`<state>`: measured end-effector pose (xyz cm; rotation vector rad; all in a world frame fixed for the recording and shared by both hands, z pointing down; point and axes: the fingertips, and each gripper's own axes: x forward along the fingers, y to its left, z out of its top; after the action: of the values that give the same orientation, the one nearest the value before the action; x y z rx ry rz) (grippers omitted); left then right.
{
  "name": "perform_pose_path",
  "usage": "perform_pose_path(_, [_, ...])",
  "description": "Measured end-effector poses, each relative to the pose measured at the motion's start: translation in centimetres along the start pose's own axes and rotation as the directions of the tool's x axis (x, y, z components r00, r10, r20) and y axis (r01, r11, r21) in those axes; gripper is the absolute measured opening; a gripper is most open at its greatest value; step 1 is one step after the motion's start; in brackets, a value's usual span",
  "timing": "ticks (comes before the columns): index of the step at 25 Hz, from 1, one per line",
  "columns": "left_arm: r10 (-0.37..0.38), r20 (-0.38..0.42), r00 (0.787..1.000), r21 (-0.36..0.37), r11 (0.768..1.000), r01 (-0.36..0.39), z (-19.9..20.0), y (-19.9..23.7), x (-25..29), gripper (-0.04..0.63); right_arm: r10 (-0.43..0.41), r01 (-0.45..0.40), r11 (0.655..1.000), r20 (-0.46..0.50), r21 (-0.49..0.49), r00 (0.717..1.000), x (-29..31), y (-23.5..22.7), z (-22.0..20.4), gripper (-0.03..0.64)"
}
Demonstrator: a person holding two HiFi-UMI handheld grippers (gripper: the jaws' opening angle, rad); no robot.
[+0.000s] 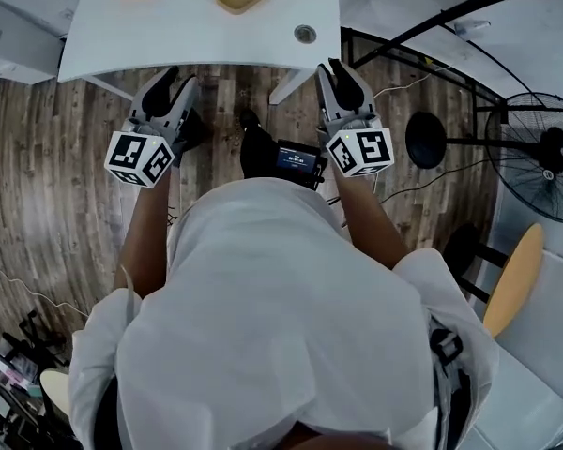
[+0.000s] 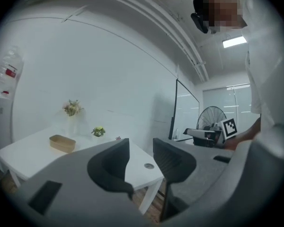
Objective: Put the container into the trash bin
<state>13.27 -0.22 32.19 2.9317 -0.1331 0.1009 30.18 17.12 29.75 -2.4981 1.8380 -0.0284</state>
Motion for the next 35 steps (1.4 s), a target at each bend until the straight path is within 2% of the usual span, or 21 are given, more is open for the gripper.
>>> perform_pose_path(6, [0.076,-0.007,0.997,0.006,0.997,-0.076,2.3,6.2,5.9,0.161,0.095,-0.095,0.995,0.002,-0.005,0.995,10.7,-4.2,0.5,0.112])
perform_pose_path(12, [0.106,-0.030,0.994,0.019,0.994,-0.105,3.8,11.0,12.9,0.173,0.130,-0.129,0.991,-0.008,0.015,0.992,18.2,-9.5,0.1,0.112])
perform_pose_path(17, [0.096,-0.086,0.992,0.011,0.995,-0.096,3.6,14.7,18.2,0.187,0.152,-0.152,0.988,-0.032,0.030,0.988,23.1,-12.6,-1.5,0.112])
perform_pose_path(21, [0.072,-0.190,0.979,-0.001,0.997,-0.074,2.5,17.2,21.8,0.190,0.156,-0.154,0.987,-0.050,0.056,0.986,26.2,-14.5,-2.9,0.112])
perform_pose_path(23, [0.047,-0.271,0.962,-0.015,0.999,-0.053,1.3,18.4,23.2,0.193,0.156,-0.152,0.986,-0.058,0.072,0.986,27.4,-15.0,-3.6,0.112])
perform_pose_path(25, [0.015,-0.355,0.935,-0.022,0.999,-0.024,-0.1,19.2,24.6,0.193,0.153,-0.147,0.985,-0.068,0.087,0.986,28.4,-15.8,-4.3,0.112])
perform_pose_path(30, [-0.049,-0.552,0.832,-0.027,0.999,0.041,-4.6,20.2,28.5,0.196,0.144,-0.132,0.984,-0.099,0.118,0.985,30.1,-18.3,-6.5,0.112])
perform_pose_path(33, [-0.062,-0.627,0.776,-0.042,0.998,0.046,-7.3,20.9,30.4,0.196,0.140,-0.125,0.984,-0.111,0.129,0.984,30.5,-19.5,-7.4,0.112])
perform_pose_path(35, [-0.086,-0.655,0.751,-0.077,0.996,0.047,-8.8,21.9,30.9,0.196,0.132,-0.116,0.984,-0.120,0.132,0.984,30.9,-19.2,-7.6,0.112])
